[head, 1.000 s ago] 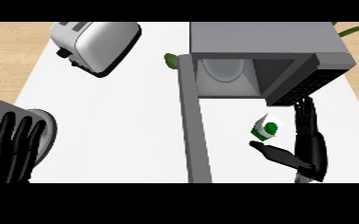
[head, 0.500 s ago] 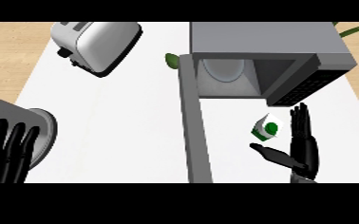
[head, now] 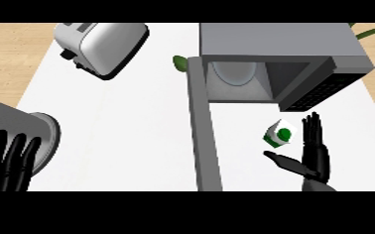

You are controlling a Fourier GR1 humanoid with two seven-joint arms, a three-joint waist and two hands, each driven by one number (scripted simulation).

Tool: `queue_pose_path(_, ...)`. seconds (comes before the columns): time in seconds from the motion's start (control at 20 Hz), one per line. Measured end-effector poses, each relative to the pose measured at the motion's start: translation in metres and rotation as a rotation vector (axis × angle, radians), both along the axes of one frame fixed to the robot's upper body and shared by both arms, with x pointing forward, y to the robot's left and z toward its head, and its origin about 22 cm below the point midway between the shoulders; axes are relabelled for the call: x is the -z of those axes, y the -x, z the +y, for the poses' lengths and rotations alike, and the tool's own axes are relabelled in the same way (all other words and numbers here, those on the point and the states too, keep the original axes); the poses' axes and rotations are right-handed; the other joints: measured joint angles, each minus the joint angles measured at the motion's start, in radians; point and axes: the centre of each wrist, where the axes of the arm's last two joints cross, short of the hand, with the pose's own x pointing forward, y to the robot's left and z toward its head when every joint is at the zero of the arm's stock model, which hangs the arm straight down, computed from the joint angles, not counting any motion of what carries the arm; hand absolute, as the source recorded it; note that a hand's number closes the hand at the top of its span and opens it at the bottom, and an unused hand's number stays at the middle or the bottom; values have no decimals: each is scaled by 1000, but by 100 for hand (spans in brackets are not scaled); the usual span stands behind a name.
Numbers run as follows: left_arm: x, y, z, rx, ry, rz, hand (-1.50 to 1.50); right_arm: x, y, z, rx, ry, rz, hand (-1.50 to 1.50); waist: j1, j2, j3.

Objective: Pick up the milk, place it into the microwave and close the microwave

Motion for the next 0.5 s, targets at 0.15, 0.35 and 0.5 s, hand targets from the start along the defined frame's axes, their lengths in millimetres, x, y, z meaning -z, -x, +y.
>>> queue_pose_path(0.15, -2, -4, -7, 2, 0, 0, -150, 9, -1, 1, -14, 2, 19, -150, 0, 0, 0)
queue_pose_path(0.35, -2, -2, -5, 3, 3, -4, -150, 17, 1, 3, -79, 45, 26, 150, 6, -1, -7)
queue_pose_path(0.5, 0, -1, -7, 9, 5, -5, -150, 17, -2, 4, -101, 103, 18, 150, 8, -1, -6)
